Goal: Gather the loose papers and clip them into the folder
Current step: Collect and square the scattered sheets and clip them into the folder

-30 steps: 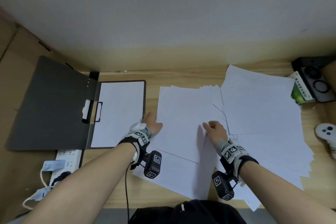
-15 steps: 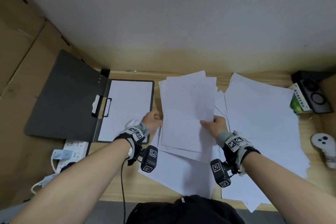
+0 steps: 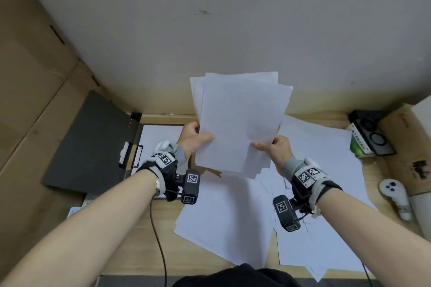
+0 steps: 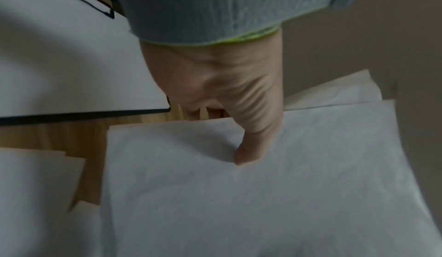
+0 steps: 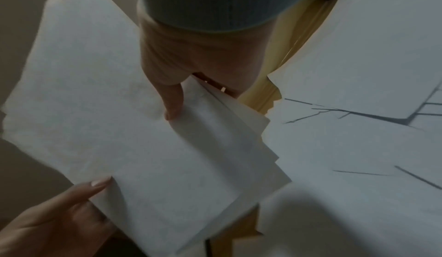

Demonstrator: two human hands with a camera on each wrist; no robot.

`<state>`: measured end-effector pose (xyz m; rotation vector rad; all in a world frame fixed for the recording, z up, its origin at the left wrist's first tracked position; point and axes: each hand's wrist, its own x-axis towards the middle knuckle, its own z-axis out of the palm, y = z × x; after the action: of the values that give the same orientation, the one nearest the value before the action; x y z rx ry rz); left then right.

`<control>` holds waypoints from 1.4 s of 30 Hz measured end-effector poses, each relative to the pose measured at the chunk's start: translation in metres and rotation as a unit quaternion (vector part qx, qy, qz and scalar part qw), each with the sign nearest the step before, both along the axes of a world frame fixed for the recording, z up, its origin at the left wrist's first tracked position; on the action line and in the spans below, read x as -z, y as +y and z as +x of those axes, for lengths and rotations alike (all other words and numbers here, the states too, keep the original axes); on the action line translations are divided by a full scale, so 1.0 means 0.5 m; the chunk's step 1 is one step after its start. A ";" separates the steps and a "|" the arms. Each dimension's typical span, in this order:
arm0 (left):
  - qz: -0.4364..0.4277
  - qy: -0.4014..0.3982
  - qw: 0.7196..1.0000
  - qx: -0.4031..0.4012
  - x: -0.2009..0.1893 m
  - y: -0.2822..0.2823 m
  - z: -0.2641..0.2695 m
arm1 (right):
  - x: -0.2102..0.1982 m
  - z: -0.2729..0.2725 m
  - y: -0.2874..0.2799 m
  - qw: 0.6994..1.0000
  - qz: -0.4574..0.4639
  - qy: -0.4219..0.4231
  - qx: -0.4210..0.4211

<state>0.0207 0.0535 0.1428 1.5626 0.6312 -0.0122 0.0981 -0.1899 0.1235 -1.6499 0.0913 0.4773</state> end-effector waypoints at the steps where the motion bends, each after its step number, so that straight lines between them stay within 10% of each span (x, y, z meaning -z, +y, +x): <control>1: 0.006 0.006 1.000 -0.001 0.011 -0.001 -0.011 | 0.008 -0.011 -0.003 1.000 -0.006 0.002 -0.005; 42: 0.060 0.045 0.997 0.000 0.052 -0.052 -0.046 | 0.069 -0.036 0.001 1.000 -0.002 0.020 -0.009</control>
<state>-0.0023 0.0274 0.1170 1.6860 0.7126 -0.0454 0.0802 -0.1895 0.0889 -1.6465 0.1064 0.5236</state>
